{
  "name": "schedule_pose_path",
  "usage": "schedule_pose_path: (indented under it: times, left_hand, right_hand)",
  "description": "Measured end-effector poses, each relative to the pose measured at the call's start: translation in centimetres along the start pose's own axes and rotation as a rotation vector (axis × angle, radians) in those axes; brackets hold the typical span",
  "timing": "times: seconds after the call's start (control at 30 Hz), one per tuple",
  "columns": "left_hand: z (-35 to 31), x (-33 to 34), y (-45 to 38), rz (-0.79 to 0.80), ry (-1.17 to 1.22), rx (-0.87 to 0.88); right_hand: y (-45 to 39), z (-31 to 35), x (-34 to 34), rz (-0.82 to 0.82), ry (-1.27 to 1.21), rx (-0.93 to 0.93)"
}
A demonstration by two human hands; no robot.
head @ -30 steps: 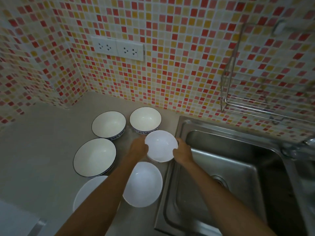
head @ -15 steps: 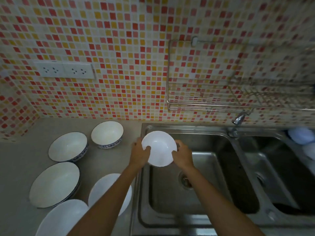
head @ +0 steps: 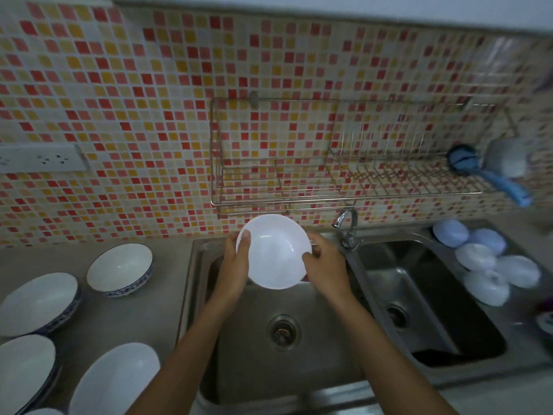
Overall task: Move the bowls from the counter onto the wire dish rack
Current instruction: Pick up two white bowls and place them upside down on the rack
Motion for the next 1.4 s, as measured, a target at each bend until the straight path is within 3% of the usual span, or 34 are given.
schedule_pose_path:
  times: [0.27,0.4,0.57,0.73,0.87,0.97,1.17,1.4]
  left_hand:
    - [-4.0,3.2,-1.7,-0.002,0.124,0.093]
    - [-5.7,4.3,-3.2,-0.04,0.193,0.059]
    - [-10.7,5.8,-5.0,-0.07,0.25,0.128]
    - [-15.7,7.5,-7.0,-0.098,0.005,0.326]
    - [-16.2,8.8,-9.7,-0.017,-0.188,0.408]
    - [-15.3,9.4,-11.4,-0.015,-0.272,0.443]
    - [-13.5,11.1,-12.8,-0.024,-0.659,0.569]
    - [-11.6,12.8,-14.6,0.09,-1.081,0.66]
  right_hand:
    - [-1.8,3.4,-5.3,-0.06,-0.034,-0.164]
    - [-3.8,4.6,-7.2,-0.086,-0.054,-0.247]
    - [-7.4,6.0,-9.9,-0.23,-0.097,-0.335]
    - [-11.2,6.1,-10.4,-0.266,0.197,-0.456]
    - [-13.6,3.0,-8.1,-0.191,0.524,-0.505]
    - [-12.5,1.5,-6.9,-0.271,0.74,-0.632]
    - [-11.3,0.4,-6.3,-0.39,0.761,-0.722]
    - [-11.5,0.0,-6.3,-0.507,0.614,-0.813]
Point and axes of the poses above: each hand's wrist, its own y-axis away from the middle knuckle, its own x-axis out of the palm, z = x × y, the point moved 5 cm from there along -y, towards the middle knuckle, and after that the axes turned 2 degrees about z, right-handed, at the moved point
